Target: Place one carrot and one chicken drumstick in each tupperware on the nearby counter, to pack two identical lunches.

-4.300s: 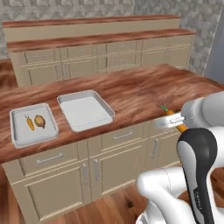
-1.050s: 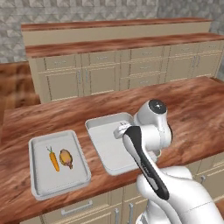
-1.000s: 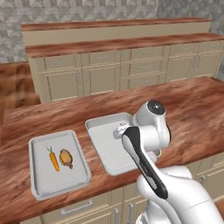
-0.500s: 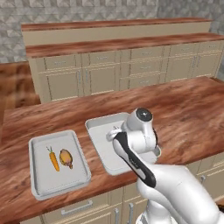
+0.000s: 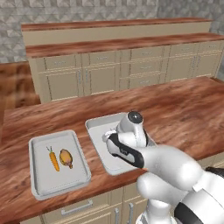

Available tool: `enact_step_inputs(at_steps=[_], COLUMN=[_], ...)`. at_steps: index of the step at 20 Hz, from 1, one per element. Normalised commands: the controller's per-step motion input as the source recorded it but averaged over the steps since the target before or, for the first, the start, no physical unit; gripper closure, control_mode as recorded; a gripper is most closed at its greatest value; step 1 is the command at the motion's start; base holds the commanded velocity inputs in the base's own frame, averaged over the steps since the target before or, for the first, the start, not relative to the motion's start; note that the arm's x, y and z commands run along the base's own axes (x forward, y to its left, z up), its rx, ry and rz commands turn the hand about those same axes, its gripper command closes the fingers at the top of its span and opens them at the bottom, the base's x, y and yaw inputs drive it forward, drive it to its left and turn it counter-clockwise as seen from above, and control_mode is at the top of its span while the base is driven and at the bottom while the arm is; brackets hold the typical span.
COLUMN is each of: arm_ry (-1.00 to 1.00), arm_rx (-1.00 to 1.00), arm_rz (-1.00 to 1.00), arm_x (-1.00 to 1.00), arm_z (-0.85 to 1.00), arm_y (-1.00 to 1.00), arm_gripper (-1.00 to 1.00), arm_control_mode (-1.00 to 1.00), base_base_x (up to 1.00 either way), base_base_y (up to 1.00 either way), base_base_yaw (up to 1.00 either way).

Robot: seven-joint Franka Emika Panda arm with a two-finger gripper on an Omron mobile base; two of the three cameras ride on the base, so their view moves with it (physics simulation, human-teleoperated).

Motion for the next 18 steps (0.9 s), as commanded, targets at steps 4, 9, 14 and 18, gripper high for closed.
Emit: enact_step_inputs(at_steps=[4,9,14,18], arm_ry=[0.0,0.0,0.01,0.16], arm_rx=[0.0,0.0,0.0,0.0], arm_rz=[0.0,0.0,0.0,-0.03], arm_x=[0.42,0.39,-0.11,-0.53], arm_z=[-0.13,-0.01,0.15,0.79], arm_y=[0.03,0.0,0.0,-0.19], arm_gripper=[-1.0,-1.0,-1.0,-1.0], arm_control_mode=[-1.0,-1.0,-1.0,-1.0], base_base_x=[0.0,0.0,0.0,0.0], base_base_y=[0.0,0.0,0.0,0.0], base_base_yaw=[0.0,0.0,0.0,0.0])
